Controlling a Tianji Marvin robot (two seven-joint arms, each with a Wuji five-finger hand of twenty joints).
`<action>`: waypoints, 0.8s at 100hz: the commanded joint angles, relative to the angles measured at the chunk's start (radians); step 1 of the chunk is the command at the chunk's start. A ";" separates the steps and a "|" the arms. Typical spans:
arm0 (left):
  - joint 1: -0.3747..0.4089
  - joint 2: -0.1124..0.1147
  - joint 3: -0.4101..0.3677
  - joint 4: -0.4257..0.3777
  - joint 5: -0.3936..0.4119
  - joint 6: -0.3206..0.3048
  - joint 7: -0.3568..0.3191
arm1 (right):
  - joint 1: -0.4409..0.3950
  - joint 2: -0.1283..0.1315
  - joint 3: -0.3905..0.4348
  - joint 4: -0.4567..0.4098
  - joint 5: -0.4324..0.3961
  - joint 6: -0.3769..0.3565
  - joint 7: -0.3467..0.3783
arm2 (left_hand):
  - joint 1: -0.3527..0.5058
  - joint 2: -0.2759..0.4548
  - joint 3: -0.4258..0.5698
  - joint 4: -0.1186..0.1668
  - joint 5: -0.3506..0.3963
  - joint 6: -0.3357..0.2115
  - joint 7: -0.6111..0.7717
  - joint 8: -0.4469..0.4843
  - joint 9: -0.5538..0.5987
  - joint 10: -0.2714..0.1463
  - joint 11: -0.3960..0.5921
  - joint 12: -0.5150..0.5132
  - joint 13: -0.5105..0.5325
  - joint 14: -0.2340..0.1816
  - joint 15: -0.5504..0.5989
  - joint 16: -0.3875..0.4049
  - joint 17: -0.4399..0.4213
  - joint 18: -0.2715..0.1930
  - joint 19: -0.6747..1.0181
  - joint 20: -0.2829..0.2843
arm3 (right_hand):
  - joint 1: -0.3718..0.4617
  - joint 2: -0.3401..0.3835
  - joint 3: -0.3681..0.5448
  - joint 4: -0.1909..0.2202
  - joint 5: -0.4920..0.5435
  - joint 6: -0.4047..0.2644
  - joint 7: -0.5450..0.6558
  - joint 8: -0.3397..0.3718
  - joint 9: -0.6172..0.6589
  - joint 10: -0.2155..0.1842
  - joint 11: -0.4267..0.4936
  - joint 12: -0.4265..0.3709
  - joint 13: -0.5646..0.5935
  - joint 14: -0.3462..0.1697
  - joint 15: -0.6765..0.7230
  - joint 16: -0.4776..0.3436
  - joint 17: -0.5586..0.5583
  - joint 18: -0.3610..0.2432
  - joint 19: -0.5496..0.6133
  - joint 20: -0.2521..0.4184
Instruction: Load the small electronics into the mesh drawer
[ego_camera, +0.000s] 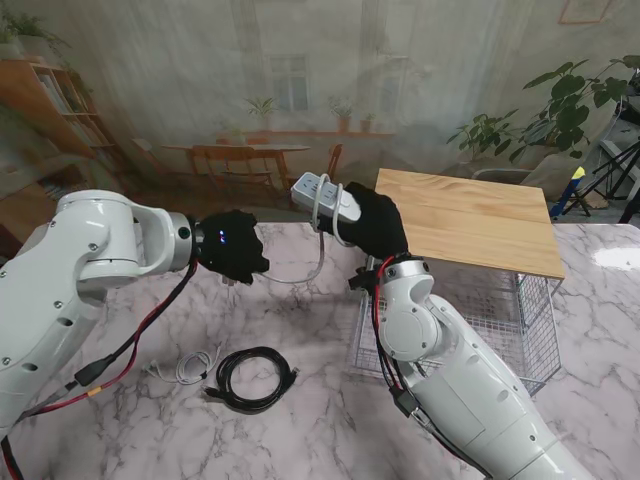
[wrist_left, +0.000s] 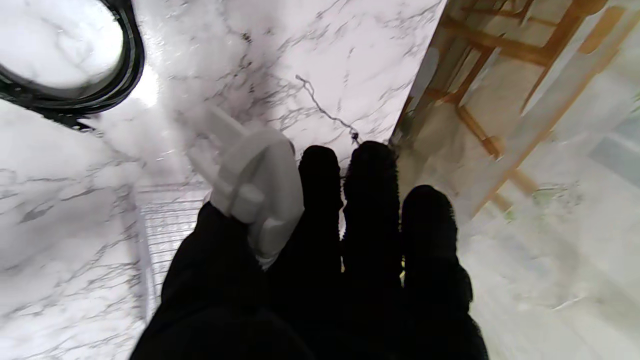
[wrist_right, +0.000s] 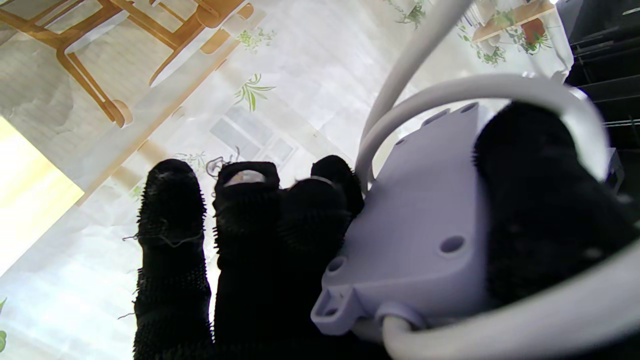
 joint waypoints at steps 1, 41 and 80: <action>0.023 0.003 0.000 -0.017 -0.013 -0.028 0.003 | 0.013 -0.003 0.004 0.009 -0.008 0.012 -0.007 | 0.036 0.013 0.023 0.006 0.032 -0.044 0.017 -0.004 0.040 0.017 -0.003 0.003 0.032 0.015 -0.001 -0.006 0.010 0.004 0.014 0.011 | 0.231 0.234 0.250 0.015 0.002 -0.344 0.119 0.002 0.056 -0.083 0.054 -0.009 0.024 -0.059 0.092 0.016 -0.005 0.003 0.013 -0.006; 0.111 0.093 0.011 -0.097 -0.118 -0.128 -0.006 | 0.040 -0.008 0.007 0.045 -0.010 0.040 -0.018 | 0.029 0.021 0.017 -0.002 0.018 -0.076 0.023 -0.006 0.031 -0.005 -0.016 -0.004 0.027 -0.004 -0.028 -0.018 0.010 -0.014 -0.007 -0.002 | 0.231 0.235 0.248 0.015 0.000 -0.345 0.123 -0.001 0.054 -0.083 0.056 -0.014 0.025 -0.058 0.093 0.016 -0.006 0.005 0.014 -0.007; 0.132 0.030 -0.022 0.074 -0.001 -0.103 -0.030 | 0.025 -0.006 0.038 -0.002 -0.010 0.034 -0.031 | 0.034 0.021 0.016 -0.004 0.017 -0.071 0.025 -0.011 0.031 0.002 -0.016 -0.005 0.029 0.000 -0.032 -0.016 0.013 -0.012 -0.010 -0.006 | 0.231 0.236 0.246 0.015 -0.003 -0.347 0.126 -0.003 0.053 -0.087 0.058 -0.016 0.025 -0.060 0.093 0.016 -0.004 0.002 0.015 -0.008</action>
